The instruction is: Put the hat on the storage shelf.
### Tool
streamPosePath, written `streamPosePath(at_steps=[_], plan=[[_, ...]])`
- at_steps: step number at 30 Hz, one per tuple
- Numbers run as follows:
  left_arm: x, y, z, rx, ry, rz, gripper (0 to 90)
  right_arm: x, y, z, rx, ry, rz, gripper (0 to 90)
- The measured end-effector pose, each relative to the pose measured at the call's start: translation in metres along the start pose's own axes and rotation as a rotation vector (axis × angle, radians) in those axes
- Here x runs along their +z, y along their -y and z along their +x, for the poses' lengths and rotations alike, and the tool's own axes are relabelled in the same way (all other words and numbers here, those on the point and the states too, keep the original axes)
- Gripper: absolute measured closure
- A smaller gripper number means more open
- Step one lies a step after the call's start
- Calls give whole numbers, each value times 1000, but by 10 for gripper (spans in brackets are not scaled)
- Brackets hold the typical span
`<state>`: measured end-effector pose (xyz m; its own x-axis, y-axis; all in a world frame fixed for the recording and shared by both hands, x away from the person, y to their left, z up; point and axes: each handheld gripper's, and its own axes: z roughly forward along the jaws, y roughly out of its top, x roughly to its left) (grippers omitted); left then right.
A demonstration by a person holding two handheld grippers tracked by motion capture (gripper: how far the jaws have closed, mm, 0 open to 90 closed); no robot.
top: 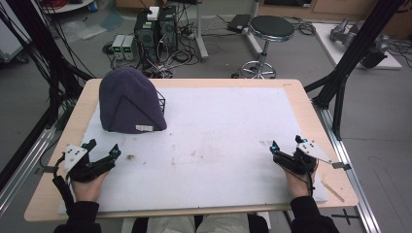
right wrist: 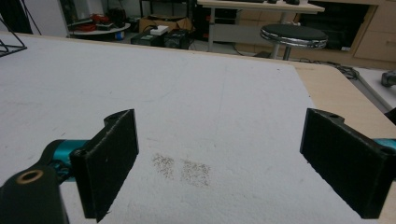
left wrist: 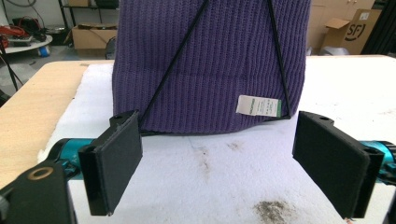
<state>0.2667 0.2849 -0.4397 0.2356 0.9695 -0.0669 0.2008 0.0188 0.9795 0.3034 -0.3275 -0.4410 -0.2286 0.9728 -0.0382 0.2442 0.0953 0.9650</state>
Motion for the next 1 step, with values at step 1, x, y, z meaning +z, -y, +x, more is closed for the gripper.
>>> streamPosePath(at_steps=[1], plan=[[0, 0, 0, 1, -1, -1, 163, 0, 0, 0, 0, 0, 0, 108]])
